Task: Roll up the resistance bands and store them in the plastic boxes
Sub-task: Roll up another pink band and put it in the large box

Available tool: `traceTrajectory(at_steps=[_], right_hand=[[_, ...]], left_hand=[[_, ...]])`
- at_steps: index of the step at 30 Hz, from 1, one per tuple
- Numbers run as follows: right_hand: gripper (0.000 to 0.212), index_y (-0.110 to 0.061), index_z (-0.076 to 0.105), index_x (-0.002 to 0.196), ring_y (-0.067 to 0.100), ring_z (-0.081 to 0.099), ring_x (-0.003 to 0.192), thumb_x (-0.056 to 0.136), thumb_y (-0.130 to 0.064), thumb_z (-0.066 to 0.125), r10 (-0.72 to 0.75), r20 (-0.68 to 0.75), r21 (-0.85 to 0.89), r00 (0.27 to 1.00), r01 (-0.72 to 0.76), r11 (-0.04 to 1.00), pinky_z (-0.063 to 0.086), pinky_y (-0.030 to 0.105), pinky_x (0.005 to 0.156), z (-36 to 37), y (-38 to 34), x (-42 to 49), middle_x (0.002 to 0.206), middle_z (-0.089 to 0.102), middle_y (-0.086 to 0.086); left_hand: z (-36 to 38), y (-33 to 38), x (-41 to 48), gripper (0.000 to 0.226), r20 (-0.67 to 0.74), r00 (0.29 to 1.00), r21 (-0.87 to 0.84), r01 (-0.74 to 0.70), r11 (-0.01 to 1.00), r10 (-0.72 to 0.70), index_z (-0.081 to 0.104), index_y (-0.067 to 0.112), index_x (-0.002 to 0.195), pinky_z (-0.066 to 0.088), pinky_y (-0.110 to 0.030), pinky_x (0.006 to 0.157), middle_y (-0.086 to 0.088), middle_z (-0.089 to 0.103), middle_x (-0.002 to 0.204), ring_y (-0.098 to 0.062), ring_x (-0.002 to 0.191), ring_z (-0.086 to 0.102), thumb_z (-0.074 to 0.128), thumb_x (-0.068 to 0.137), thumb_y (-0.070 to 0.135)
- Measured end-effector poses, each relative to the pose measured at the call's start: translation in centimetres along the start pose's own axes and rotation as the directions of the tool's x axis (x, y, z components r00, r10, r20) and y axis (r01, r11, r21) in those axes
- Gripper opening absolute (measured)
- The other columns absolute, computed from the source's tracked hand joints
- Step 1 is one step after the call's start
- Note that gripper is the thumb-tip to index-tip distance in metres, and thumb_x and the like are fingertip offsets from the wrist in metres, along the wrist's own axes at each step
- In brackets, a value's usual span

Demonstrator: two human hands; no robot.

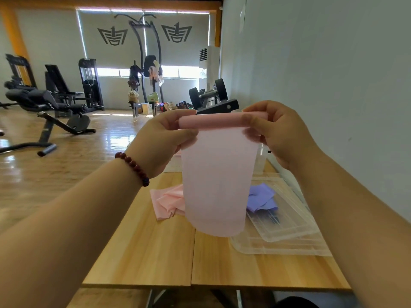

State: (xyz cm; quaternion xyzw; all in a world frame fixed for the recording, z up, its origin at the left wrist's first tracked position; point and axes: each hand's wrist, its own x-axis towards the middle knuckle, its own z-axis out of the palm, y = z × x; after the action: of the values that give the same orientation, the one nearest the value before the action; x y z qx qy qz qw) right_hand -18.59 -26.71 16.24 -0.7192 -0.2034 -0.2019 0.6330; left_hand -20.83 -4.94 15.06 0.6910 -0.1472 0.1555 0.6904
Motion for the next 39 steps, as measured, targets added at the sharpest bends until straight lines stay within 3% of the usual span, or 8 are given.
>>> traceTrajectory(at_steps=[5,9,11,15,20,28,34,39], right_hand=[[0.011,-0.023,0.069,0.085,0.010,0.067,0.069,0.090,-0.013,0.069,-0.052,-0.034,-0.053,0.998,0.051,0.997,0.054,0.018,0.064,0.0,0.4,-0.3,0.089,0.067,0.005],[0.014,-0.024,0.070,0.089,0.015,0.069,0.071,0.090,-0.010,0.069,-0.090,-0.045,0.022,0.995,0.091,0.996,0.057,0.021,0.066,0.5,0.5,-0.6,0.094,0.066,0.009],[0.015,-0.022,0.072,0.085,0.013,0.070,0.072,0.088,-0.007,0.070,-0.100,-0.065,0.063,0.993,0.104,0.993,0.056,0.020,0.065,0.8,0.4,-0.9,0.087,0.069,0.002],[0.019,-0.025,0.072,0.081,0.011,0.071,0.072,0.085,-0.006,0.073,-0.115,-0.080,0.084,0.990,0.121,0.989,0.056,0.018,0.066,1.3,0.5,-1.1,0.073,0.070,-0.013],[0.019,-0.023,0.072,0.081,0.007,0.069,0.071,0.085,-0.005,0.073,-0.136,-0.062,0.088,0.989,0.141,0.986,0.055,0.017,0.066,1.4,0.7,-1.4,0.071,0.070,-0.015],[0.017,-0.022,0.065,0.100,0.003,0.065,0.082,0.093,-0.007,0.064,-0.148,0.036,0.063,0.988,0.146,0.987,0.054,0.015,0.075,1.9,1.6,-1.7,0.099,0.064,-0.003],[0.018,-0.026,0.058,0.110,-0.001,0.063,0.090,0.098,-0.012,0.057,-0.134,0.057,0.023,0.989,0.133,0.991,0.050,0.012,0.077,3.2,3.4,-1.8,0.108,0.061,-0.007],[0.033,-0.029,0.059,0.115,0.008,0.062,0.101,0.091,-0.007,0.066,-0.094,0.162,0.046,0.982,0.088,0.995,0.054,0.023,0.086,3.3,5.3,-1.1,0.115,0.062,-0.006]], left_hand=[[-0.7,0.2,-0.4,0.038,0.063,0.997,0.024,0.047,0.999,-0.048,0.067,0.025,0.106,0.057,-0.023,0.084,0.002,0.073,0.099,-0.013,0.094,0.067,0.059,0.088,-0.007],[-1.2,0.6,-0.5,0.040,0.129,0.988,-0.054,0.094,0.994,-0.086,0.063,0.018,0.116,0.057,-0.024,0.085,-0.004,0.071,0.105,-0.014,0.094,0.067,0.054,0.089,-0.011],[-1.3,0.9,-0.7,0.038,0.166,0.981,-0.100,0.113,0.989,-0.095,0.063,0.015,0.115,0.057,-0.026,0.087,-0.007,0.072,0.104,-0.016,0.094,0.068,0.052,0.089,-0.011],[-1.3,1.1,-1.2,0.022,0.197,0.973,-0.120,0.144,0.982,-0.119,0.065,0.013,0.108,0.057,-0.021,0.074,-0.002,0.075,0.094,-0.013,0.089,0.071,0.056,0.090,0.005],[-1.0,0.6,-1.2,0.015,0.103,0.987,-0.021,0.130,0.991,-0.127,0.066,0.013,0.102,0.058,-0.026,0.085,-0.002,0.073,0.093,-0.012,0.087,0.070,0.061,0.087,0.012],[0.2,-0.7,-1.4,0.024,0.012,0.995,0.087,0.100,0.991,-0.102,0.055,0.020,0.124,0.052,-0.029,0.077,-0.005,0.056,0.103,-0.014,0.082,0.054,0.047,0.101,0.016],[1.3,-1.8,-1.1,0.024,-0.062,0.992,0.037,0.114,0.993,-0.111,0.043,0.032,0.119,0.056,-0.026,0.077,-0.001,0.051,0.110,-0.014,0.092,0.060,0.052,0.100,0.022],[0.5,-3.3,-1.0,0.021,-0.107,0.987,0.097,0.127,0.987,-0.116,0.045,0.030,0.117,0.056,-0.022,0.068,0.001,0.052,0.103,-0.011,0.081,0.059,0.052,0.099,0.023]])
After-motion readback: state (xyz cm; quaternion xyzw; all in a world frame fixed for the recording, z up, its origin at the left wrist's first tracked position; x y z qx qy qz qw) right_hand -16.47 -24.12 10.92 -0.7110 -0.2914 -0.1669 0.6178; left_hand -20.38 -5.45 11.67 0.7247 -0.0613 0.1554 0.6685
